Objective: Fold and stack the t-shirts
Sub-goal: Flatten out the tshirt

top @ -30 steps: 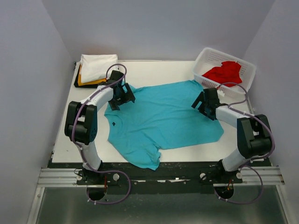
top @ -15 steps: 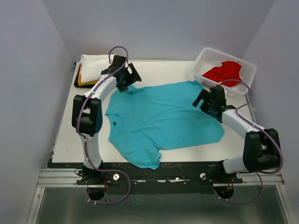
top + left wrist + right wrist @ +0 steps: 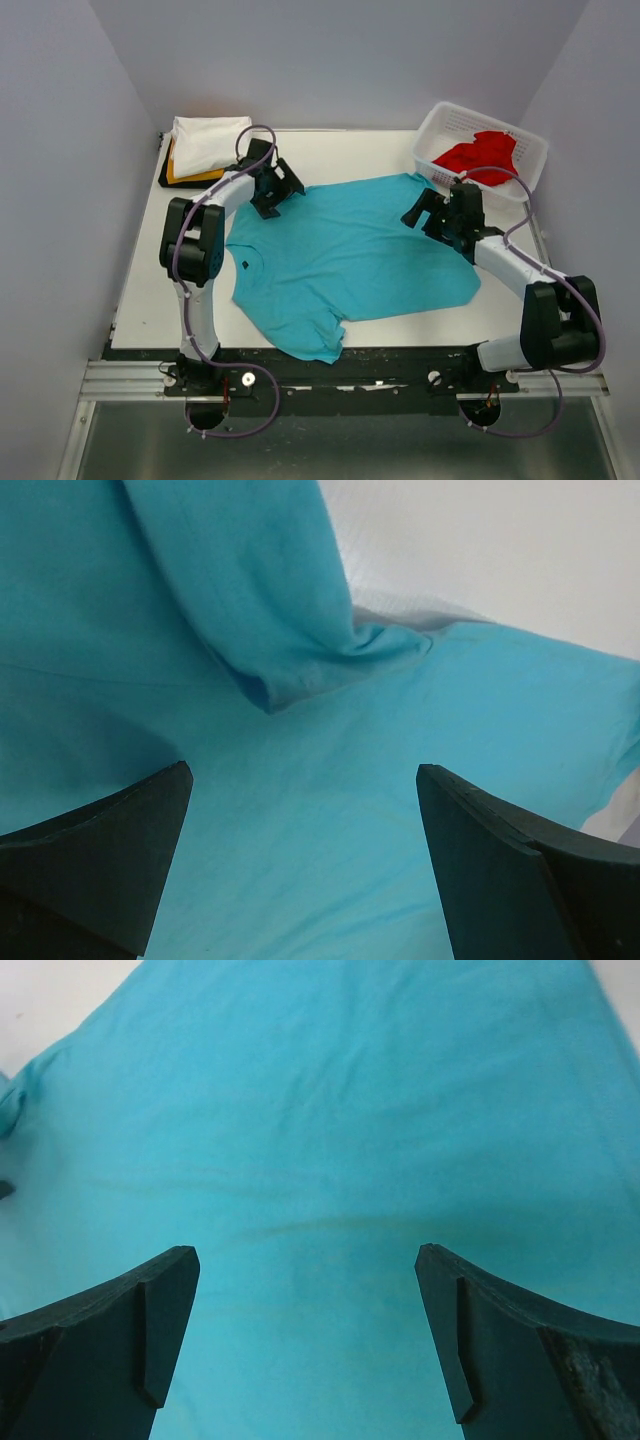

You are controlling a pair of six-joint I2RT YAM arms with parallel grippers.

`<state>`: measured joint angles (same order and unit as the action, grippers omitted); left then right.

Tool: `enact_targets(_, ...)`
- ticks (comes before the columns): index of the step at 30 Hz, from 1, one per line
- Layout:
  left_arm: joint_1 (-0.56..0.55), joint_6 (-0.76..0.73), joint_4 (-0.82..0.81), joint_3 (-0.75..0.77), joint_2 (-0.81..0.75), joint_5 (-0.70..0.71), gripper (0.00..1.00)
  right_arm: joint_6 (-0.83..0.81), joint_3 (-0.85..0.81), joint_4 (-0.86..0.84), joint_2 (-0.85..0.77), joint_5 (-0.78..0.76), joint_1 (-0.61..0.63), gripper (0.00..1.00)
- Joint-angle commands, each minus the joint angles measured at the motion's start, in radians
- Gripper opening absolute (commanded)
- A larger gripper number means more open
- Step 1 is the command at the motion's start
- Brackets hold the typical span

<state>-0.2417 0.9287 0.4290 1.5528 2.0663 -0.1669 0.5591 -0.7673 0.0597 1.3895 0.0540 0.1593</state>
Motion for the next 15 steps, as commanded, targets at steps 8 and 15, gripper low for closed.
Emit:
enact_targets(8,-0.005,0.097,-0.168,0.133,0.101,0.002,0.99,-0.011,-0.015,-0.065,-0.009,0.107,-0.001,1.0)
enact_targets(15,0.006,0.11,-0.208,0.477,0.306,-0.032,0.99,-0.025,-0.028,-0.018,-0.01,0.066,-0.001,1.0)
